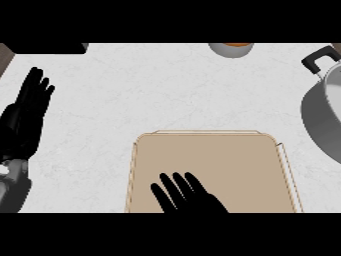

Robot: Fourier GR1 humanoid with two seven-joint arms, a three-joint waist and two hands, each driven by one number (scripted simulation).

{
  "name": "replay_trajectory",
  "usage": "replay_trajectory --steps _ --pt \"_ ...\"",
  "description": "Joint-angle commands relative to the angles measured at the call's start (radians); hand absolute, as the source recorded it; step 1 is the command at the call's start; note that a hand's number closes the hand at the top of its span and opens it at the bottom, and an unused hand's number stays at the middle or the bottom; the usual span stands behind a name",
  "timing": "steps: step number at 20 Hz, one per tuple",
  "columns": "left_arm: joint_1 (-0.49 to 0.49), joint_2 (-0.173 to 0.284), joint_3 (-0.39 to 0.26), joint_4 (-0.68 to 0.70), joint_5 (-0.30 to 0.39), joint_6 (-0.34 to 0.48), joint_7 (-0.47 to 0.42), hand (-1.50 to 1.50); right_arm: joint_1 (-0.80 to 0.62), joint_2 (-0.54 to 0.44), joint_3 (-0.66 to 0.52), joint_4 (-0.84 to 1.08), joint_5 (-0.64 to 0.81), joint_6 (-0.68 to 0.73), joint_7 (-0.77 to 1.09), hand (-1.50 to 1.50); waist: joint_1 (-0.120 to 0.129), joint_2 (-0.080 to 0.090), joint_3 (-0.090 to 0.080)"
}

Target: Pick the bell pepper from the tray and place it in the pot

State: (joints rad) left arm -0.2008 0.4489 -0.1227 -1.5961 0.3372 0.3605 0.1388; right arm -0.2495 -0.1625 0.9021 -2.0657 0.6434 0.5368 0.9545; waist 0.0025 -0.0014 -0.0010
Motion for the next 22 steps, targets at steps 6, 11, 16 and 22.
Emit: replay_trajectory --steps 6,11,16,22 --pt "0.004 -0.003 0.028 -0.032 -0.016 -0.025 0.044 0.0 0.048 0.049 0.066 0.087 0.156 0.03 0.128 -1.5 -0.002 -0.001 0.001" --pt "-0.003 -0.084 -0.011 -0.05 -0.103 0.029 0.061 0.0 0.065 0.05 0.019 0.109 0.172 0.062 0.04 -1.5 -0.003 0.0 0.001" --pt "-0.029 -0.065 0.094 0.024 -0.072 -0.08 0.044 0.0 0.112 0.01 -0.007 0.114 0.235 0.038 -0.056 -1.5 -0.005 0.001 0.001" --pt "0.017 -0.098 0.082 -0.036 -0.12 -0.084 0.05 0.0 0.101 0.043 -0.081 0.247 0.275 0.007 -0.123 -1.5 -0.002 0.001 0.001"
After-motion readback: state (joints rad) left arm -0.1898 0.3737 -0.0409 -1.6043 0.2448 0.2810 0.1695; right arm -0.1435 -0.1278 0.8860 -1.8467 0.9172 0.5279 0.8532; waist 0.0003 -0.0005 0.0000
